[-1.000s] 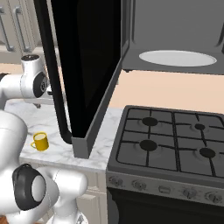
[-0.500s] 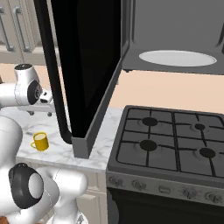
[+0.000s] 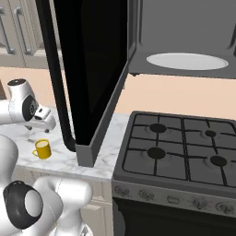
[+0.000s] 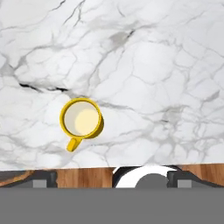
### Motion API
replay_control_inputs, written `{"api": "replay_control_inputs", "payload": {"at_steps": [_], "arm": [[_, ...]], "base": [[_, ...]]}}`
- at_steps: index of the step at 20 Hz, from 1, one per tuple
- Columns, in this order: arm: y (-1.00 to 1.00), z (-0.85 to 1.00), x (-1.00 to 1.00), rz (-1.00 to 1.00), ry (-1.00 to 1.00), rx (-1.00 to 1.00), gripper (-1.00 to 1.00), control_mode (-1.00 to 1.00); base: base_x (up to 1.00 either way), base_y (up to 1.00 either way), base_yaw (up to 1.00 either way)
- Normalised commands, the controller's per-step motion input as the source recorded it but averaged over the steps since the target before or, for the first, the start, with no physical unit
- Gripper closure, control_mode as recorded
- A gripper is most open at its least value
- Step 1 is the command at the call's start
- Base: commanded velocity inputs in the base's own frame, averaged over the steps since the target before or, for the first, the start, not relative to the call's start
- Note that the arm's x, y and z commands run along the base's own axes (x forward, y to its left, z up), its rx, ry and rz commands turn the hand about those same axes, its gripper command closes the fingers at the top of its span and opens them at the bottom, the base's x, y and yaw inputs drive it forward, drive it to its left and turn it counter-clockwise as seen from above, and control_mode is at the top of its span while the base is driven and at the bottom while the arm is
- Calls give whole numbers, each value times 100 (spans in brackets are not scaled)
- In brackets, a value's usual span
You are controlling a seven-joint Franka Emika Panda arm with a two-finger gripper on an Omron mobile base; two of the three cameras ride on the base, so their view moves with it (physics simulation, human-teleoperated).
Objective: Pick the mug from the counter and place it inside the microwave. Then close the microwave.
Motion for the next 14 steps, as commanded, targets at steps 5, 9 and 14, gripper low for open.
{"api": "replay_control_inputs", "payload": {"at_steps": [5,9,14], "arm": [[8,-6,-2,-21,5,1,-100,-100],[9,-2,2,-18,15,0,-100,-100],[0,-14,1,-17,13,4,-100,-100]], "base": [[0,0,0],[0,0,0],[0,0,0]]}}
